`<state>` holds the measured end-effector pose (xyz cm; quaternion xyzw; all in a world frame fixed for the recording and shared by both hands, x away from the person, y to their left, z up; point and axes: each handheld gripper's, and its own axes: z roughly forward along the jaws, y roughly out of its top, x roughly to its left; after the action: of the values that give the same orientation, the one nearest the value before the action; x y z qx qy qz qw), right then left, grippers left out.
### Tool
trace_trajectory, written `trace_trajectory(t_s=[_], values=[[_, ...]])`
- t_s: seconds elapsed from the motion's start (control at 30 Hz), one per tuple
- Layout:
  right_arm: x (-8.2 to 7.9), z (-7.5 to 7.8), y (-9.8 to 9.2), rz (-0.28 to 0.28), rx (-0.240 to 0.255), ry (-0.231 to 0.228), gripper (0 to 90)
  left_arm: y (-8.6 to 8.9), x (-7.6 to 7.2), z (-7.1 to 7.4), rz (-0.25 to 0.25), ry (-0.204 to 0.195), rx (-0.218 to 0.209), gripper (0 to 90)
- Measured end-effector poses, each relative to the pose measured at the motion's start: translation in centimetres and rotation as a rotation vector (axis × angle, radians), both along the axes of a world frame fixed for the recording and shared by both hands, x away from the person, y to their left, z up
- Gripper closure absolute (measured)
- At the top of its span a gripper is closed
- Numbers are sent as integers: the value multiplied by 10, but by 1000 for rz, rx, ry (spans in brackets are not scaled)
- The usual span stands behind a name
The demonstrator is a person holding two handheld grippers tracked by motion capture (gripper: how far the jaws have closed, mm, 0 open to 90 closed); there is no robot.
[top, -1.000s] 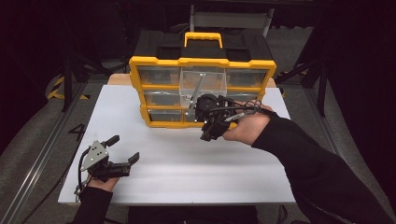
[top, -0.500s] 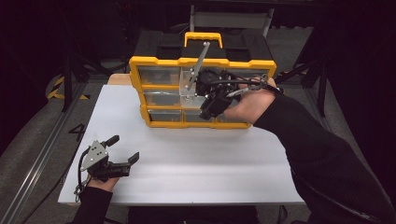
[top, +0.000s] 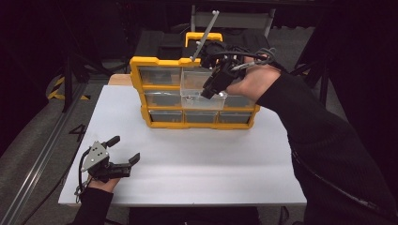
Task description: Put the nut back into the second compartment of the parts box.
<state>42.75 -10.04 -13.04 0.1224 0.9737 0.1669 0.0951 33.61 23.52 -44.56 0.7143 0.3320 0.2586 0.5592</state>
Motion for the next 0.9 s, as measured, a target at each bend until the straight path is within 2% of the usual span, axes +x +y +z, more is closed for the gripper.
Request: trace_trajectory(t_s=[0.5,0.9], values=[[28,7,5,-66,-26,-21,696,0,0,0,-2,-1,3,34],[48,-4,3,-99,-47,-36,696,0,0,0,-1,0,2,34]])
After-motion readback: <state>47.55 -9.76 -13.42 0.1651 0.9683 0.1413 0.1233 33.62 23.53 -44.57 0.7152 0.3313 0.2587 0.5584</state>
